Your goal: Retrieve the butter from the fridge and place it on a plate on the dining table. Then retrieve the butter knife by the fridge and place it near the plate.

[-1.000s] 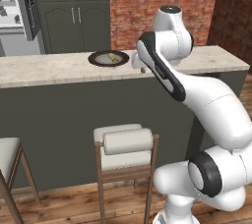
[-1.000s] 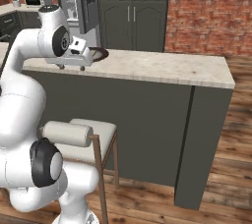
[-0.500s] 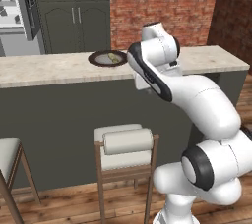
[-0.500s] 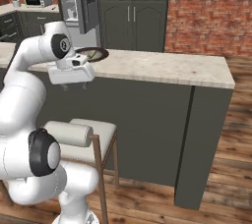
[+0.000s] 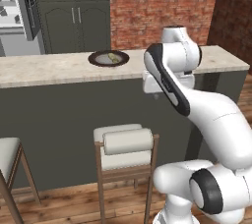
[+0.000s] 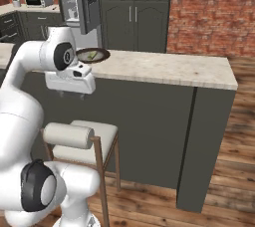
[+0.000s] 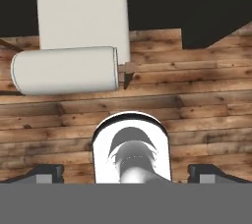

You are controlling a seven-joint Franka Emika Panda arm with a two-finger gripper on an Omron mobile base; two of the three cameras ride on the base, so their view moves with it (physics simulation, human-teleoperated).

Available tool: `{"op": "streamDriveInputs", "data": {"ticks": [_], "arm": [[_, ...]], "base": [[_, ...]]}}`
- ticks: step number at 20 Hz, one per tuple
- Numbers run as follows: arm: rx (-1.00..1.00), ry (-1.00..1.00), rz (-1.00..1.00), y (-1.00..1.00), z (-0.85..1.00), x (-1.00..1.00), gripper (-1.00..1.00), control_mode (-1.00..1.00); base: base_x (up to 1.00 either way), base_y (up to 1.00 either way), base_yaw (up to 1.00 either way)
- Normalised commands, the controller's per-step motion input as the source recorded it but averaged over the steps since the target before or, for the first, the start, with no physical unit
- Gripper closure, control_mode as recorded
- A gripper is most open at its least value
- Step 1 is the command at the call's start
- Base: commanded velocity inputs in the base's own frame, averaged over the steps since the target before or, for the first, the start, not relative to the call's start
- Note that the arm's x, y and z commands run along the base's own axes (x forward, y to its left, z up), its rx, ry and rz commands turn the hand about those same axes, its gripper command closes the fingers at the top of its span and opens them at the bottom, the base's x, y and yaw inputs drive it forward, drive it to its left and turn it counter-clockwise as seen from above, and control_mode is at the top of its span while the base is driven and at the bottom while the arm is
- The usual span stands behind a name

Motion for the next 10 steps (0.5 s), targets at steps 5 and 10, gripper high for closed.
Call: {"op": "streamDriveInputs", "data": {"ticks": [5,10], "arm": [[-0.02,-0.01,0.00,0.00,-0.10,-0.06,-1.00,-1.00],[-0.14,0.01,0.01,0.00,-0.25,0.00,-1.00,-1.00]], "base": [[0.00,0.00,0.00],[0.00,0.00,0.00]]}}
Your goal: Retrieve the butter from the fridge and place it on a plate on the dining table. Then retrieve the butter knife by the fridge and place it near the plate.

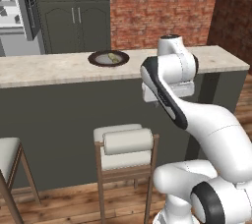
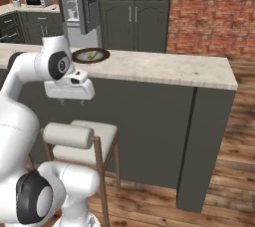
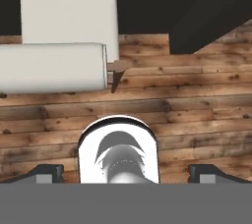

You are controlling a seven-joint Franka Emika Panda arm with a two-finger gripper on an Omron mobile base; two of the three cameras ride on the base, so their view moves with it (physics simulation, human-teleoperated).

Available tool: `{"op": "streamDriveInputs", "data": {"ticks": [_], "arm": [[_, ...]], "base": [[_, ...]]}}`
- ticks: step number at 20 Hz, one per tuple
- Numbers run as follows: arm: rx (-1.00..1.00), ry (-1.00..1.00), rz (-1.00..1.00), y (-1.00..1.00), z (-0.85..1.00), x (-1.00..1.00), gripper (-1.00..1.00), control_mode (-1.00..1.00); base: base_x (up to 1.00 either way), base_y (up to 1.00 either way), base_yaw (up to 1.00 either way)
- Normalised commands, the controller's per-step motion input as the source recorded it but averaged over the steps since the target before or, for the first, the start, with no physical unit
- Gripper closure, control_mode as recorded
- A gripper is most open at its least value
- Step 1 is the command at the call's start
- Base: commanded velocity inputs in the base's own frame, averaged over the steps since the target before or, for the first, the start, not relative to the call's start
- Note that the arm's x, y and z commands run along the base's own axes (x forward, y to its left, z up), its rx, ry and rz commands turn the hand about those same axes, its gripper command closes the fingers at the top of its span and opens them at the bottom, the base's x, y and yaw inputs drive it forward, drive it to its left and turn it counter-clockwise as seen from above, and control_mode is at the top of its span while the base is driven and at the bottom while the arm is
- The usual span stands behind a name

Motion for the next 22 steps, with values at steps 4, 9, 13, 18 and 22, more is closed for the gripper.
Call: {"op": "streamDriveInputs", "data": {"ticks": [4,9,13,18,22], "arm": [[-0.03,0.00,0.00,-0.02,-0.19,-0.01,-1.00,-1.00],[0.00,0.00,0.00,0.00,0.00,0.00,-1.00,-1.00],[0.00,0.00,0.00,0.00,0.00,0.00,-1.00,1.00],[0.00,0.00,0.00,0.00,0.00,0.00,-1.00,1.00],[0.00,0.00,0.00,0.00,0.00,0.00,-1.00,1.00]], "base": [[0.00,0.00,0.00],[0.00,0.00,0.00],[0.00,-0.35,0.00],[-0.13,-0.99,-0.07],[-0.03,-1.00,-0.34]]}}
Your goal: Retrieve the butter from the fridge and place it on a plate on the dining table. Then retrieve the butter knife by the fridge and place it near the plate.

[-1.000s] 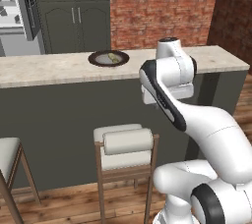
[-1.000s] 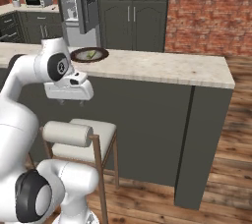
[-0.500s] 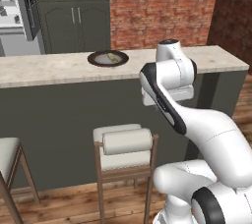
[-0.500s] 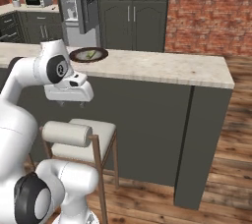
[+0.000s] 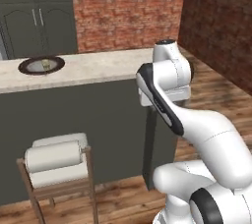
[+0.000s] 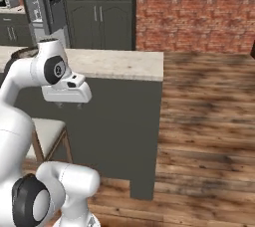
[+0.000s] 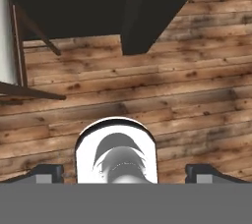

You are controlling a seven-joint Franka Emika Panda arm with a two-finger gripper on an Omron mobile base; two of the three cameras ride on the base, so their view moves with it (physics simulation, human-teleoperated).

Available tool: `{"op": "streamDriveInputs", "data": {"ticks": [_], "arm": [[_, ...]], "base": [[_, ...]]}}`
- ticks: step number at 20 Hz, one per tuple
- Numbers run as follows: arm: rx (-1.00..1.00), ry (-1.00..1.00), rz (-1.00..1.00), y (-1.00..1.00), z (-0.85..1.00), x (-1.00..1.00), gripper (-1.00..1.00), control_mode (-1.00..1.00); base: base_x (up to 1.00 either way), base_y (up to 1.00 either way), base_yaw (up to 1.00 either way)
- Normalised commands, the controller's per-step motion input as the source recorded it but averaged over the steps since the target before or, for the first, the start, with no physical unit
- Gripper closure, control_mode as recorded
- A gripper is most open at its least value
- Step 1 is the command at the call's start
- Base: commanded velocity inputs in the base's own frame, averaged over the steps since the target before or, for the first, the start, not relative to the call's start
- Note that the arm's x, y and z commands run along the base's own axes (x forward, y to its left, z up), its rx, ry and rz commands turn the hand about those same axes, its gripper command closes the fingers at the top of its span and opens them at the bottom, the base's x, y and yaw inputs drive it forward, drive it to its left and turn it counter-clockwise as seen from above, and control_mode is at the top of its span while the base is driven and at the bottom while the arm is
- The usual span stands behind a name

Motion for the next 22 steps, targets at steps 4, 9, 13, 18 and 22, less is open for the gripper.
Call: {"op": "streamDriveInputs", "data": {"ticks": [4,9,13,18,22], "arm": [[0.00,0.00,0.00,0.00,0.00,0.00,-1.00,1.00],[0.00,0.00,0.00,0.00,0.00,0.00,-1.00,1.00],[0.00,0.00,0.00,0.00,0.00,0.00,-1.00,1.00],[0.00,0.00,0.00,0.00,0.00,0.00,-1.00,1.00],[0.00,0.00,0.00,0.00,0.00,0.00,-1.00,1.00]], "base": [[0.00,-1.00,-0.37],[0.16,-1.00,-0.23],[0.28,-1.00,0.24],[0.69,-1.00,0.29],[0.94,-0.94,0.18]]}}
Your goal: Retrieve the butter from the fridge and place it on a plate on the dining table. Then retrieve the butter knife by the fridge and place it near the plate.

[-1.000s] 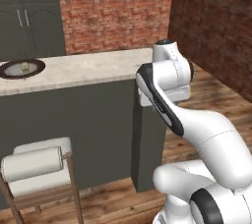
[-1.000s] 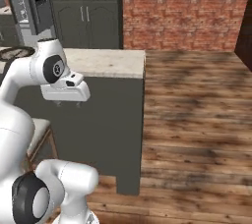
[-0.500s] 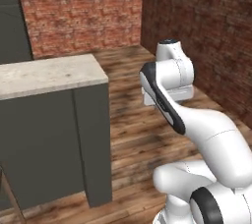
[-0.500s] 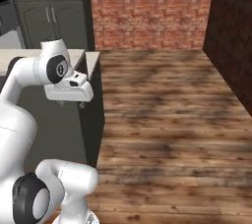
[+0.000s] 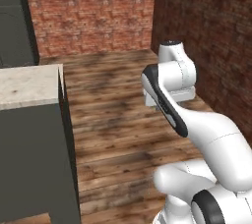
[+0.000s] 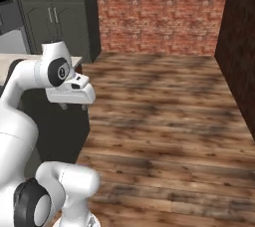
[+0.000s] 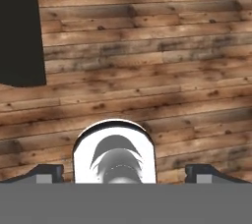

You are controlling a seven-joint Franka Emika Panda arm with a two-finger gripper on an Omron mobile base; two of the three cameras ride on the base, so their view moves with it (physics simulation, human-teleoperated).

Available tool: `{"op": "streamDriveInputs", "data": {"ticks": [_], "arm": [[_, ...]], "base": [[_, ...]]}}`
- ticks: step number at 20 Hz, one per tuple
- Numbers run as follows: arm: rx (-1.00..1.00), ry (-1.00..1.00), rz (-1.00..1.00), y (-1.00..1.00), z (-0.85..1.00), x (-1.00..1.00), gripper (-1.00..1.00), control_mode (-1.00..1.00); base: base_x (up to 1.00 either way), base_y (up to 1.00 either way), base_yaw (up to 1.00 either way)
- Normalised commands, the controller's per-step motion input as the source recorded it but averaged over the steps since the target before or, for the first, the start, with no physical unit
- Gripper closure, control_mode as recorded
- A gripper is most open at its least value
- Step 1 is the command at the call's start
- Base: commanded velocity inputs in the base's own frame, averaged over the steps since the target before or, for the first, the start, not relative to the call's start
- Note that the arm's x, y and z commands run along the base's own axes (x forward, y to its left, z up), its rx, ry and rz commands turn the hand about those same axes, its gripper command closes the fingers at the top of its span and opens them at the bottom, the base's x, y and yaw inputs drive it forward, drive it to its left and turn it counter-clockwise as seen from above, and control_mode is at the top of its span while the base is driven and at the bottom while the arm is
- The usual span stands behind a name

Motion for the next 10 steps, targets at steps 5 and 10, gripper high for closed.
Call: {"op": "streamDriveInputs", "data": {"ticks": [5,10], "arm": [[0.00,0.00,0.00,0.00,0.00,0.00,-1.00,1.00],[0.00,0.00,0.00,0.00,0.00,0.00,-1.00,1.00]], "base": [[1.00,-0.68,0.00],[1.00,-0.65,0.00]]}}
